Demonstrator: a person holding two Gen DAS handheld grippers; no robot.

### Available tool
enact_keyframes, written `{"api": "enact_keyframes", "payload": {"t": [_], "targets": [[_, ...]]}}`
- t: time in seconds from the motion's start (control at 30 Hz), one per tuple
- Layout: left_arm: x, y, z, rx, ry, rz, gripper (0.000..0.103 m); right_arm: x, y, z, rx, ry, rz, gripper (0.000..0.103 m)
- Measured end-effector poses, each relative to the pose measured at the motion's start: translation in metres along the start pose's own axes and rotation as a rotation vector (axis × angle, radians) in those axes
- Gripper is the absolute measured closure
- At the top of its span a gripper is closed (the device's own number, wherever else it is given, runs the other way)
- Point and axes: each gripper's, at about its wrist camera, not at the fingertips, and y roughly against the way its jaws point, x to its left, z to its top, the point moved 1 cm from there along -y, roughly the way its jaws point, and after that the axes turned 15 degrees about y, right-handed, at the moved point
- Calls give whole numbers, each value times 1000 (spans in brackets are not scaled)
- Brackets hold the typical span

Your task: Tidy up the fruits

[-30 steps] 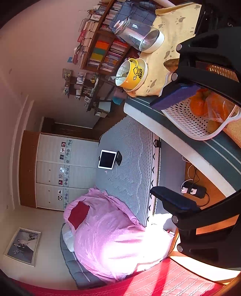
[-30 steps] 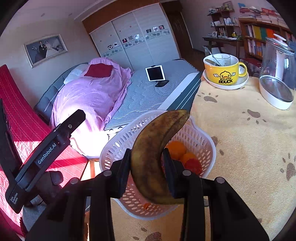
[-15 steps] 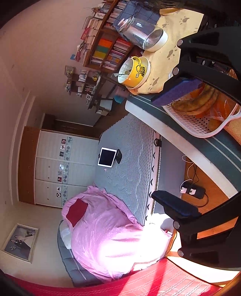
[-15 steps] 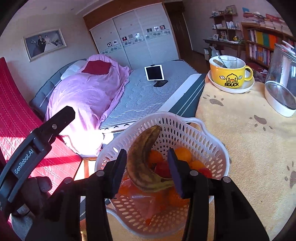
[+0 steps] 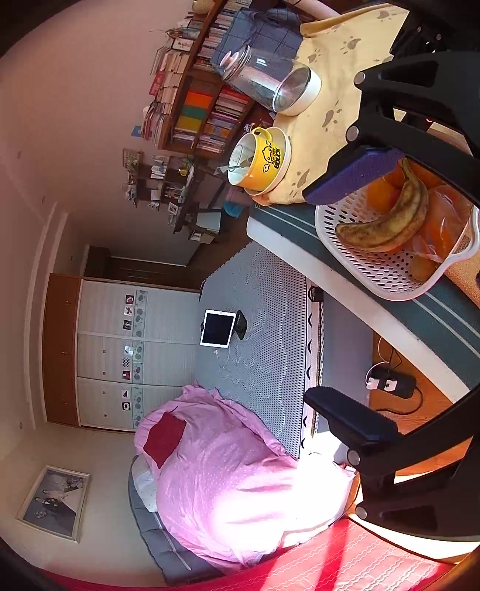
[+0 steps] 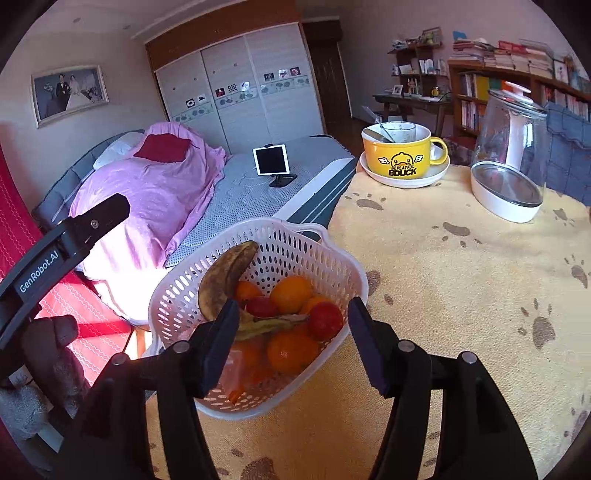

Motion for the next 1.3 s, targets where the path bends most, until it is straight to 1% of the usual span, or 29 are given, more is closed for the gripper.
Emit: {"api": "enact_keyframes", "payload": {"t": [0.03, 0.07, 0.23, 0.3, 0.37, 0.47, 0.53, 0.67, 0.77, 0.83, 0.93, 1.3], "targets": [[-2, 1, 0, -5, -9, 3, 3, -2, 4, -3, -4, 0, -14, 24], [-3, 3, 0, -11, -17, 7, 3, -3, 8, -6, -12, -2, -27, 19], [-12, 11, -4, -20, -64, 2, 3, -4, 24, -17, -22, 41, -72, 16], [-17, 15, -9, -24, -113, 0, 3, -1, 32, -21, -28, 76, -100, 14], [-21, 21, -14, -32, -166, 14, 3, 2, 41, -24, -46, 112, -127, 10], [-21, 30, -24, -26, -215, 19, 3, 9, 55, -28, -74, 154, -148, 9], [-20, 36, -30, -28, -245, 36, 3, 13, 61, -31, -86, 177, -155, 8], [-22, 52, -41, -42, -302, 50, 3, 22, 66, -37, -87, 199, -132, 7], [-24, 63, -49, -44, -343, 45, 3, 29, 69, -39, -86, 219, -123, 7], [-25, 67, -53, -45, -361, 55, 3, 33, 70, -38, -87, 233, -125, 5], [-27, 68, -55, -41, -367, 62, 3, 36, 72, -38, -88, 243, -134, 5], [-23, 59, -53, -49, -367, 133, 3, 41, 69, -34, -71, 259, -163, 5]]}}
